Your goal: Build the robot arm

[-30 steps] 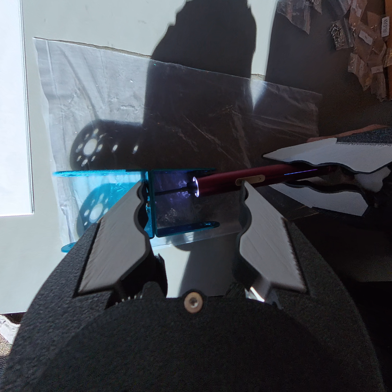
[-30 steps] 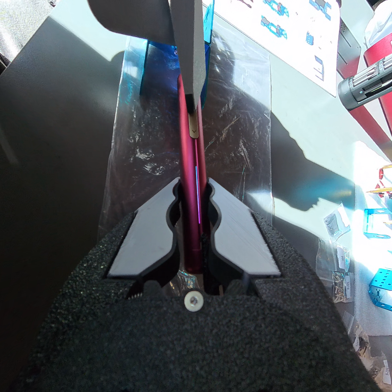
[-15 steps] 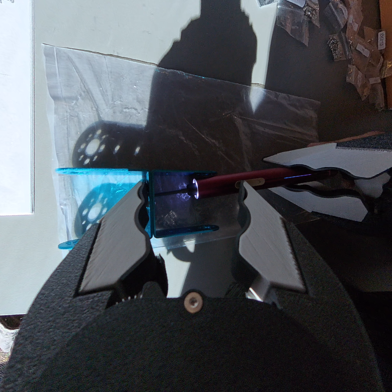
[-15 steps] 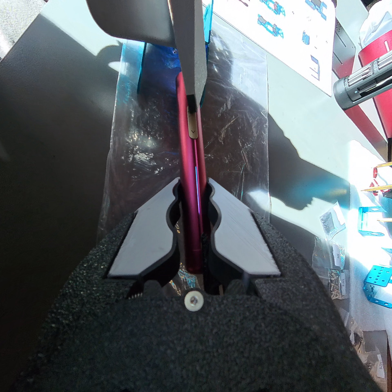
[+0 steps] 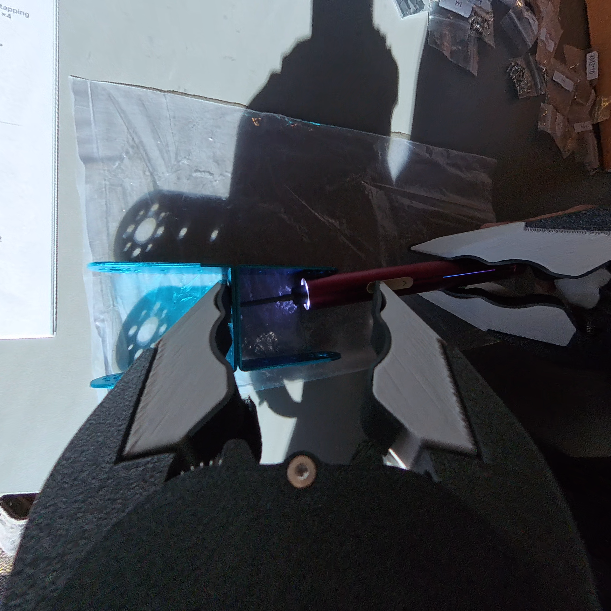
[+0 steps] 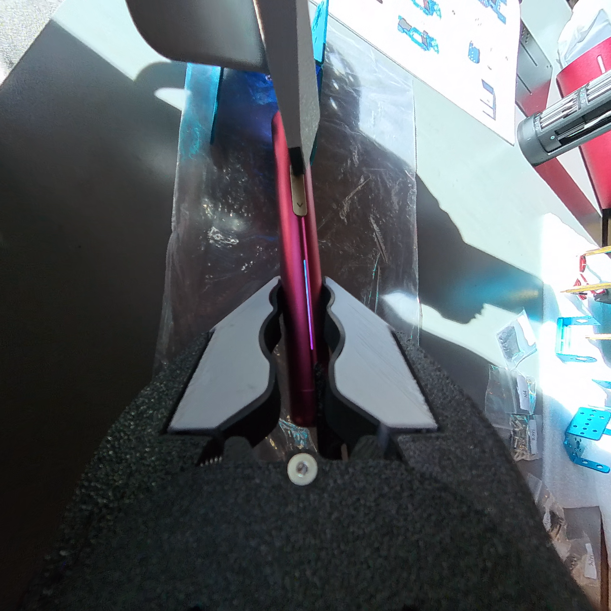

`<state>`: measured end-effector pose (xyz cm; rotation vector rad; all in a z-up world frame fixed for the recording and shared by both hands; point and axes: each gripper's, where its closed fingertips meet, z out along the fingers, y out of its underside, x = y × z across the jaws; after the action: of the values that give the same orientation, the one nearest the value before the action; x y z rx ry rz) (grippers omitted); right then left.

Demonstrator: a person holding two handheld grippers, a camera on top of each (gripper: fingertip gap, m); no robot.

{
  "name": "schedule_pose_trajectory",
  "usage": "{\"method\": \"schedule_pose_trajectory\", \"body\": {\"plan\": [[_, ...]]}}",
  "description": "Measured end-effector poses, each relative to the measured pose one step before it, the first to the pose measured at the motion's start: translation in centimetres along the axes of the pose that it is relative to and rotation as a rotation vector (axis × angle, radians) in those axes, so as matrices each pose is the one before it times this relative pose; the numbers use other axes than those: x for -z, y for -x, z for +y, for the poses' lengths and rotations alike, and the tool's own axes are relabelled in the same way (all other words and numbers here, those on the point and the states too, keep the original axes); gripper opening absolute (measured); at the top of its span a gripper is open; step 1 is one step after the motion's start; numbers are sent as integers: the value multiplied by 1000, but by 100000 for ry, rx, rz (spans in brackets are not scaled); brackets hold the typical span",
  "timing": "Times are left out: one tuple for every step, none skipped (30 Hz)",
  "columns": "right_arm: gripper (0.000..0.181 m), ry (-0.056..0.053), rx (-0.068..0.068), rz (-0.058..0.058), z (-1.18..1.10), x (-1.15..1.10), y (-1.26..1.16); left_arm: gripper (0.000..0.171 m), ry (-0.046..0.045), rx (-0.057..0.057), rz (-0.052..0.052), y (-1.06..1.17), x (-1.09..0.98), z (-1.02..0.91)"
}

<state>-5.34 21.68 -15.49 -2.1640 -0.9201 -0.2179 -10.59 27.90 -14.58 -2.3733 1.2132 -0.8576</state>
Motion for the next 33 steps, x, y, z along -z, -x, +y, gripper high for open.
{"method": "schedule_pose_trajectory", "body": {"plan": [[19,138,70,183,-2,-2,3,84,-20,5,-70,9,-2,15],[19,56,249,221,-5,-2,7,84,140,-139,178,-16,-3,2],[19,63,186,436,-10,6,-23,84,2,184,35,7,-1,0],[19,113,448,235,8,-5,-4,84,-244,226,-215,8,10,8],[19,-39,-272,-161,-3,-5,-12,84,-275,169,-69,-4,14,9],[19,-131,-150,-325,6,5,-1,84,19,-92,-15,-9,-11,-4],[19,-214,29,-21,20,7,-32,84,341,-96,270,-8,-3,-6],[19,-102,389,304,4,-1,-38,85,444,-212,278,1,-17,-4],[19,-93,279,188,-2,-1,-7,85,7,74,177,-2,-7,-28],[19,-102,-67,-511,24,6,46,85,-125,-64,-31,-11,-1,-11],[19,-409,-1082,-777,-27,-13,49,84,-241,135,206,-17,2,-21],[19,-92,-442,-24,-15,-7,-36,85,-43,-25,-79,5,-3,0],[19,306,442,290,13,-9,-8,84,-24,-45,-41,9,-2,-3],[20,247,-153,297,-8,-3,-5,84,-200,64,-153,30,6,-10],[20,251,-310,401,-6,-17,-10,84,-805,-45,-453,9,7,-23],[19,142,113,334,-2,-10,-10,84,-290,-275,-121,18,14,18],[19,128,48,263,-5,3,6,84,77,27,7,22,4,11],[19,224,18,591,-9,-13,-30,84,162,116,-64,29,3,11],[19,198,317,463,-10,-2,-15,84,23,112,-63,17,1,-8],[19,100,212,318,6,-5,1,83,-257,121,-166,4,3,-1],[19,-63,-167,144,7,11,-5,83,-157,-67,-41,0,10,13],[19,-28,-38,-109,5,-7,-2,84,118,-15,53,-3,1,5],[19,-100,-54,-197,3,-3,-8,84,271,-270,153,-4,-8,2],[19,-334,170,-366,-4,-4,14,84,156,-201,253,2,-3,-13],[19,-519,-468,-906,-28,-19,80,84,4,259,223,-13,-8,-34],[19,-244,-535,-199,6,2,-31,84,174,-65,99,-18,-1,12],[19,-67,638,466,0,7,-58,84,134,-459,148,-9,4,7],[19,414,656,767,4,-5,-43,85,-96,-82,-142,18,7,10],[20,607,181,11,15,-26,62,84,-482,-155,-463,49,2,-20],[20,-48,-585,-126,-31,-22,-8,84,-173,31,21,-13,2,-1],[19,104,-349,563,-14,-21,-85,84,-151,-279,-214,21,-3,8],[19,360,416,264,5,-10,-17,84,25,116,-21,20,14,4],[20,149,188,88,8,-6,-12,84,-7,-29,3,10,-1,-7]]}}
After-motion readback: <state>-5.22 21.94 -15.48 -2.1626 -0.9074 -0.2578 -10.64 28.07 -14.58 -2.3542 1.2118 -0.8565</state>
